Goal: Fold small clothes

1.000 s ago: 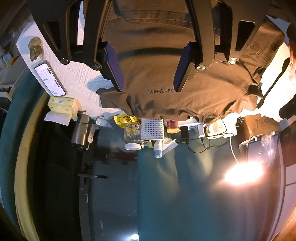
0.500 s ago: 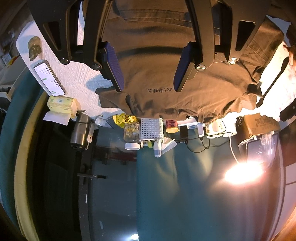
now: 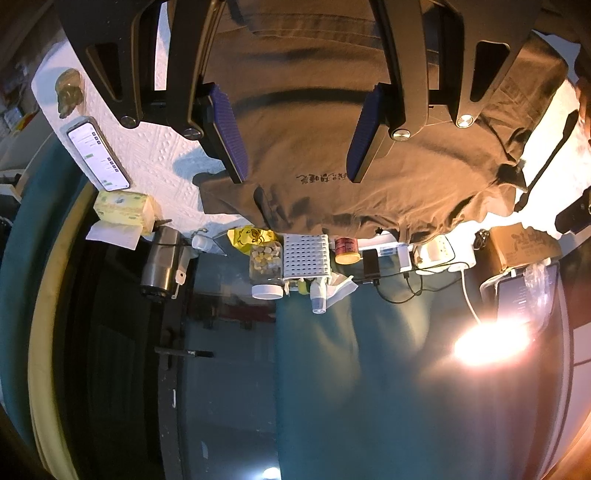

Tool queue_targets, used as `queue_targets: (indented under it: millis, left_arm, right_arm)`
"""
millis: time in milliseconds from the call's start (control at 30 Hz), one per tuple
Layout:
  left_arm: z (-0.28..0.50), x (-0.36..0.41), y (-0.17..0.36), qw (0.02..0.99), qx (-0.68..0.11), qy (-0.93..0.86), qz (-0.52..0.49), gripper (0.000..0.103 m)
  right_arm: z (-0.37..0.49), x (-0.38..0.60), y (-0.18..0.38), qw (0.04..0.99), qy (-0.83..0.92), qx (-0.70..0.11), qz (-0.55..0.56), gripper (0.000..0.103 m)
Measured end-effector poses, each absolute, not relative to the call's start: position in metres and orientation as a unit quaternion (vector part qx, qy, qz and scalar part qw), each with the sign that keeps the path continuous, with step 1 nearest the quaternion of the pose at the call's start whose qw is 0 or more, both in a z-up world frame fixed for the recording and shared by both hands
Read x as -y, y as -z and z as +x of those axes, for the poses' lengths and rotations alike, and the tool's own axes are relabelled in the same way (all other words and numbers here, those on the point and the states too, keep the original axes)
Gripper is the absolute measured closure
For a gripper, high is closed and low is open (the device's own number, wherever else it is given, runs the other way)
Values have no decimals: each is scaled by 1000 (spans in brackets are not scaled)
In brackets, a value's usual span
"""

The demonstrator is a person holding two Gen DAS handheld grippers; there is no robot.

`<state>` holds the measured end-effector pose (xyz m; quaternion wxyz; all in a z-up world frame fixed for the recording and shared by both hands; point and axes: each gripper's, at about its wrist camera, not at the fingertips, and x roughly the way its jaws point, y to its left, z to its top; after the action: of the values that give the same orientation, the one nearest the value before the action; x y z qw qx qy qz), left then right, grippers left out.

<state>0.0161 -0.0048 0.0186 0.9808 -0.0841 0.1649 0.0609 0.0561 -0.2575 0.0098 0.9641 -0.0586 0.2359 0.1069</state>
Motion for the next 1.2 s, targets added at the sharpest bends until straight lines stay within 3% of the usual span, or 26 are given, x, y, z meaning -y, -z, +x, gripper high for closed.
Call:
queue_targets:
  millis: [267,1200]
  left_arm:
    - [29,13,-19,984,-157,-52,-72,1]
    - [153,8,33,951,-291,-95,-44,1]
  right_arm:
    - [80,287,-5,964,-84,-249,-46,43]
    - [266,358,57,929,-72,-363,-20,43]
